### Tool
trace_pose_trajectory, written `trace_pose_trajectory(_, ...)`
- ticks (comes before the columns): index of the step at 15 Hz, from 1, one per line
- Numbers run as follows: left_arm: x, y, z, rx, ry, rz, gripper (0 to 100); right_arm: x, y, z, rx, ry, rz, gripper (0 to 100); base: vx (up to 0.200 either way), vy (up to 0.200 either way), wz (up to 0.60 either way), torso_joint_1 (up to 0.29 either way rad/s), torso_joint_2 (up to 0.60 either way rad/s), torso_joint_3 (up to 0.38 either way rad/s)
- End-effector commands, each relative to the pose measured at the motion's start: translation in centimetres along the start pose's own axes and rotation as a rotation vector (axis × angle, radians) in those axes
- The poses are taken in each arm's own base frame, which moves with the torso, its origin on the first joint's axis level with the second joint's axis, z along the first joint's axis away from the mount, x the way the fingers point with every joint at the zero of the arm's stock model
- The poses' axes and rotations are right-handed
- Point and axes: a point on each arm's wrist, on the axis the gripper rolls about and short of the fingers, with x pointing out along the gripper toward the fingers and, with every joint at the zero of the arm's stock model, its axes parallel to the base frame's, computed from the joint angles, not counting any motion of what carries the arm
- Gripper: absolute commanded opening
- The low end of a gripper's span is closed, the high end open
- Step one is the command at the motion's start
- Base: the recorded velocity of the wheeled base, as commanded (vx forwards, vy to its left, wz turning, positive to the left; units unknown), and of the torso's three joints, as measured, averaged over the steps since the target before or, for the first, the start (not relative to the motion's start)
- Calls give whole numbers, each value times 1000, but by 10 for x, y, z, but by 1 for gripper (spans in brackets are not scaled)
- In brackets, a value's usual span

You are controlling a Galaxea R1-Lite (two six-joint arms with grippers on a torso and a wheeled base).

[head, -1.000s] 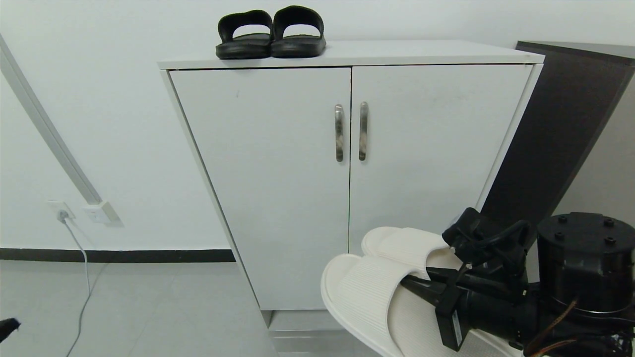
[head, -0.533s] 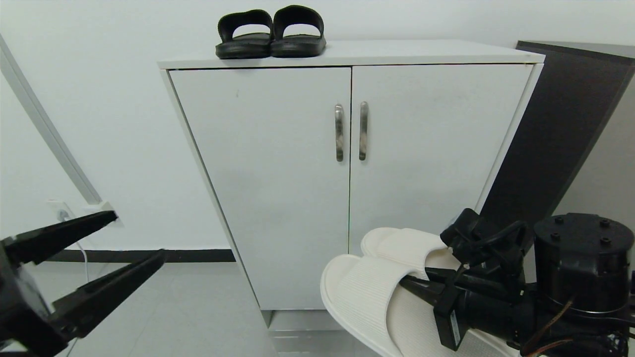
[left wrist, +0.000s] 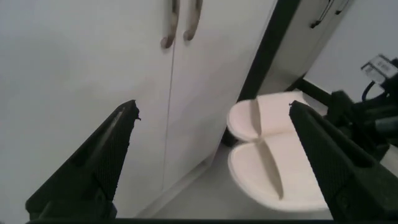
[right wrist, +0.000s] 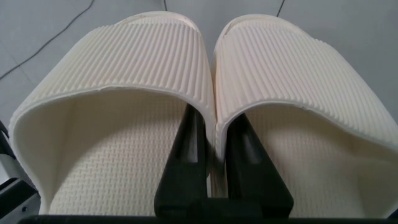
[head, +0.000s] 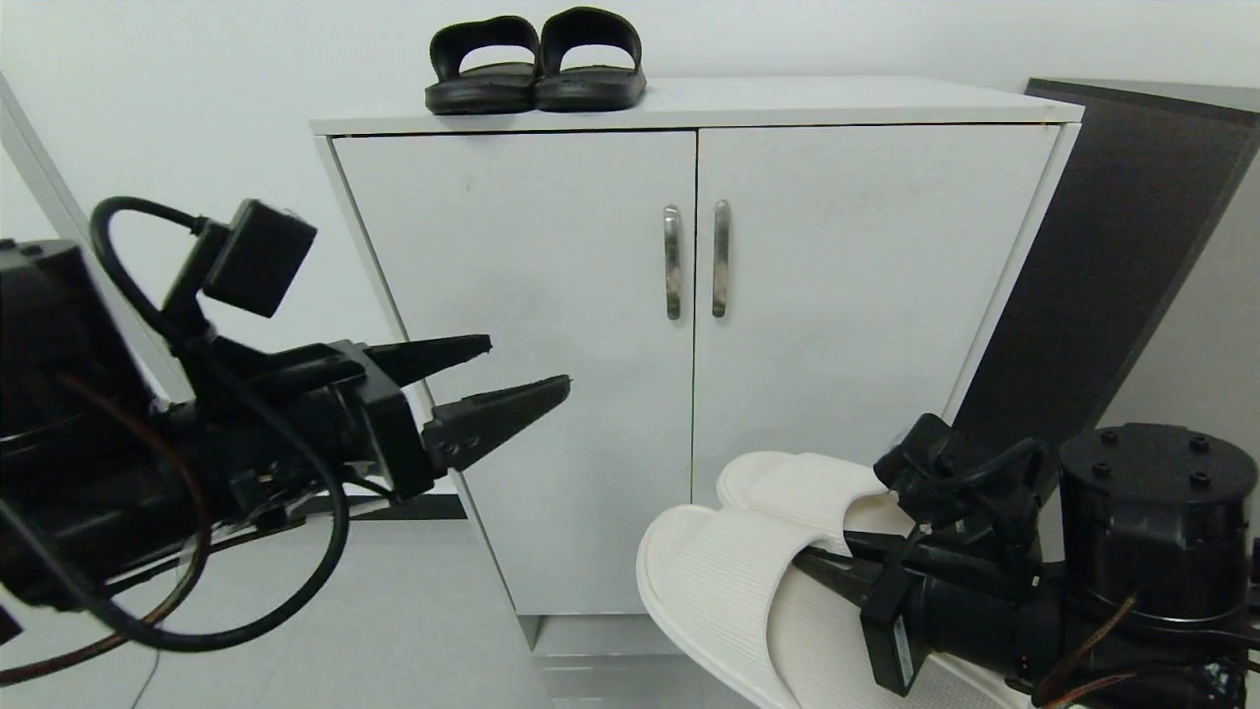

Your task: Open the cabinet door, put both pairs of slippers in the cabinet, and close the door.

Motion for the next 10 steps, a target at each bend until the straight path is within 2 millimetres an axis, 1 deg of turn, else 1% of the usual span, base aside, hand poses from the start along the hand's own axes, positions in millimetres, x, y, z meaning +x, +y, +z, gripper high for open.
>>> trace_pose_trajectory(1, 44, 2, -1, -10, 27, -55, 100, 0, 0, 0, 1, 0, 1, 0, 0, 0, 0, 0, 0, 0)
trace_pose_trajectory(2, 59, 2, 4, -5, 12, -76, 100, 0, 0, -1, 2, 3, 1, 0, 0, 0, 0, 0, 0, 0)
trace_pose_trajectory(4, 82, 1, 14, -9, -6, -105, 100, 1, 0, -1, 2, 5, -1, 0, 0, 0, 0, 0, 0, 0)
trace_pose_trajectory(5, 91, -4, 17, -21, -1, -126, 100, 0, -1, -1, 4, 2, -5, 0, 0, 0, 0, 0, 0, 0)
trace_pose_trajectory(7, 112, -15, 30, -79, 3, -197, 100, -1, -4, 1, 8, -5, -17, 0, 0, 0, 0, 0, 0, 0)
trace_pose_trajectory(8, 122, -18, 35, -101, 0, -230, 100, -2, -6, 1, 9, -7, -22, 0, 0, 0, 0, 0, 0, 0)
trace_pose_trajectory(10, 139, -17, 48, -149, -10, -288, 100, -1, -6, 1, 12, -5, -24, 0, 0, 0, 0, 0, 0, 0)
